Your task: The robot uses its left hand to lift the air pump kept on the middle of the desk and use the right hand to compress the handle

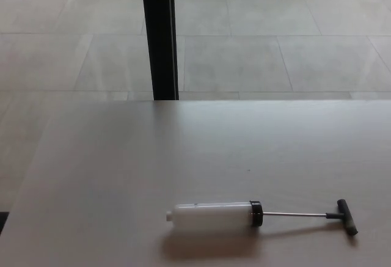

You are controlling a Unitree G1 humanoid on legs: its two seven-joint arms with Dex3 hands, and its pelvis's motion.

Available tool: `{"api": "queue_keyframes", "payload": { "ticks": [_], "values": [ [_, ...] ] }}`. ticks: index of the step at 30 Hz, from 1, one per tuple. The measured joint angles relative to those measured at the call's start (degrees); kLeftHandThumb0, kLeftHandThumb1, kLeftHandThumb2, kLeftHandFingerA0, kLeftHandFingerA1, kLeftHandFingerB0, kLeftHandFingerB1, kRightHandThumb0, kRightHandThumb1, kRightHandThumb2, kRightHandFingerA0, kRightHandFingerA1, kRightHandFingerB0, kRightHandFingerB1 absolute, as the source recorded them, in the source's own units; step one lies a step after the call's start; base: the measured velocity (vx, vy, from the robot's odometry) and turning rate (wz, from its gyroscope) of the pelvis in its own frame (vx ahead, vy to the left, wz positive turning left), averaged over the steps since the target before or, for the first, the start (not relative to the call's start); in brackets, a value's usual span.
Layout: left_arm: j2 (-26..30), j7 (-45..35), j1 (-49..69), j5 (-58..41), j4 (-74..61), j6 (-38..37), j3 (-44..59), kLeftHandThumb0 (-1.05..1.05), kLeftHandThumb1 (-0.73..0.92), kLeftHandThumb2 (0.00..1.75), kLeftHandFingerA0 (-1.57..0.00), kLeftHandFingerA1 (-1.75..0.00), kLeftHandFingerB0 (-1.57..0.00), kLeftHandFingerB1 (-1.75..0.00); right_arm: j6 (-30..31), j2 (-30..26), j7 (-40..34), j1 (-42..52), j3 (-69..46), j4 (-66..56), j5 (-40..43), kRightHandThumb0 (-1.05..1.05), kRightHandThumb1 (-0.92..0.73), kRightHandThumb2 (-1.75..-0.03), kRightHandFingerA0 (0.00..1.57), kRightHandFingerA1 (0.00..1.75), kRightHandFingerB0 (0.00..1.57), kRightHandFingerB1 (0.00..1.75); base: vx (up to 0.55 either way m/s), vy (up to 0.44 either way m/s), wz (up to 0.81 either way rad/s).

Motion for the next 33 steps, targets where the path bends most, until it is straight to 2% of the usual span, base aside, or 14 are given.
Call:
{"api": "queue_keyframes", "payload": {
  "ticks": [4,9,11,13,14,15,16,18,19,25,27,29,30,33],
  "values": [
    [0.86,-0.03,-1.14,-2.32,1.22,-0.55,5.00,-0.63,0.48,0.85,-0.25,-0.57,-0.33,-0.56,-2.48,-0.41,-0.01,-1.06,-4.06,0.89,2.39,-0.54,-0.57,-0.57,0.78,0.96,0.44,0.39,0.00,0.000,0.00],
    [1.27,-0.42,-3.27,-5.93,1.30,-0.55,12.40,-0.64,0.73,0.62,-0.14,-0.45,-0.15,-0.37,-2.93,-0.64,0.76,-2.57,-9.26,1.17,5.65,-0.68,-0.76,-0.63,0.37,0.64,0.21,0.32,0.00,0.000,0.00],
    [1.92,-1.00,-4.66,-7.00,1.05,-0.61,14.00,-0.65,0.76,0.62,-0.18,-0.39,-0.23,-0.34,-2.63,-1.17,1.31,-3.28,-11.25,0.28,7.09,-0.79,-0.67,-1.03,0.16,0.54,0.07,0.42,0.00,0.000,0.00],
    [2.67,-1.89,-6.12,-7.90,0.35,-0.96,15.09,-0.65,0.76,0.63,-0.21,-0.38,-0.27,-0.35,-2.13,-2.25,1.88,-3.88,-12.63,-1.01,8.37,-0.84,-0.90,-0.68,0.09,0.39,0.10,0.24,0.00,0.000,0.00],
    [3.34,-2.55,-7.69,-8.57,-0.47,-1.52,15.58,-0.69,0.79,0.64,-0.19,-0.38,-0.23,-0.33,-1.75,-3.47,2.48,-4.48,-13.30,-2.31,9.30,-0.94,-0.74,-1.13,0.03,0.50,0.06,0.37,0.00,0.000,0.00],
    [3.94,-2.86,-9.21,-8.76,-1.41,-2.11,15.37,-0.68,0.77,0.62,-0.13,-0.39,-0.19,-0.32,-1.48,-4.50,2.95,-5.03,-13.53,-3.60,9.86,-0.87,-0.92,-0.69,0.07,0.40,0.11,0.27,0.00,0.000,0.00],
    [4.45,-2.99,-10.59,-8.83,-2.46,-2.66,15.04,-0.72,0.59,0.92,-0.04,-0.44,-0.08,-0.41,-1.23,-5.38,3.24,-5.64,-13.60,-5.08,10.30,-0.86,-0.71,-1.11,0.01,0.49,0.12,0.30,0.00,0.000,0.00],
    [5.48,-3.15,-14.51,-8.97,-6.58,-3.74,14.13,-0.37,0.46,1.04,-0.02,-0.53,0.00,-0.49,-0.44,-7.46,3.77,-7.49,-13.60,-9.05,11.11,-0.90,-0.77,-1.16,0.00,0.34,0.11,0.16,0.00,0.000,0.00],
    [5.84,-3.15,-16.02,-8.98,-8.83,-4.04,13.67,-0.71,0.71,0.61,-0.18,-0.46,-0.25,-0.34,-0.22,-8.07,3.96,-8.28,-13.57,-10.79,11.36,-0.88,-0.74,-1.14,0.03,0.47,0.10,0.19,0.00,0.000,0.00],
    [5.73,-2.86,-20.08,-8.78,-21.96,-4.30,11.20,-0.76,0.51,0.89,-0.34,-0.52,-0.30,-0.47,1.08,-8.12,3.98,-9.83,-13.06,-20.31,11.84,-0.82,-0.92,-0.71,0.13,0.45,0.17,0.31,0.00,0.000,0.00],
    [5.43,-2.79,-21.01,-8.65,-25.86,-4.29,10.19,-0.72,0.67,0.61,-0.39,-0.42,-0.35,-0.35,1.16,-8.09,3.99,-10.68,-12.52,-22.18,11.83,-0.88,-0.92,-0.71,0.13,0.48,0.16,0.32,0.00,0.000,0.00],
    [4.99,-2.73,-21.84,-8.49,-29.40,-4.27,9.14,-0.71,0.67,0.61,-0.38,-0.42,-0.36,-0.35,1.23,-8.04,4.01,-11.37,-11.92,-24.04,11.81,-0.37,-0.43,-1.08,0.02,0.52,0.00,0.49,0.00,0.000,0.00],
    [4.61,-2.68,-22.29,-8.39,-31.73,-4.26,8.44,-0.79,0.58,0.67,-0.40,-0.45,-0.35,-0.38,1.27,-8.02,4.03,-11.71,-11.57,-25.25,11.80,-0.89,-0.92,-0.71,0.14,0.44,0.15,0.29,0.00,0.000,0.00],
    [3.56,-2.52,-23.14,-8.03,-37.48,-4.16,6.37,-0.80,0.63,0.63,-0.38,-0.43,-0.34,-0.36,1.35,-7.95,4.09,-12.56,-10.28,-28.13,11.71,-0.93,-0.92,-0.69,0.17,0.40,0.17,0.28,0.00,0.000,0.00]
  ]
}}
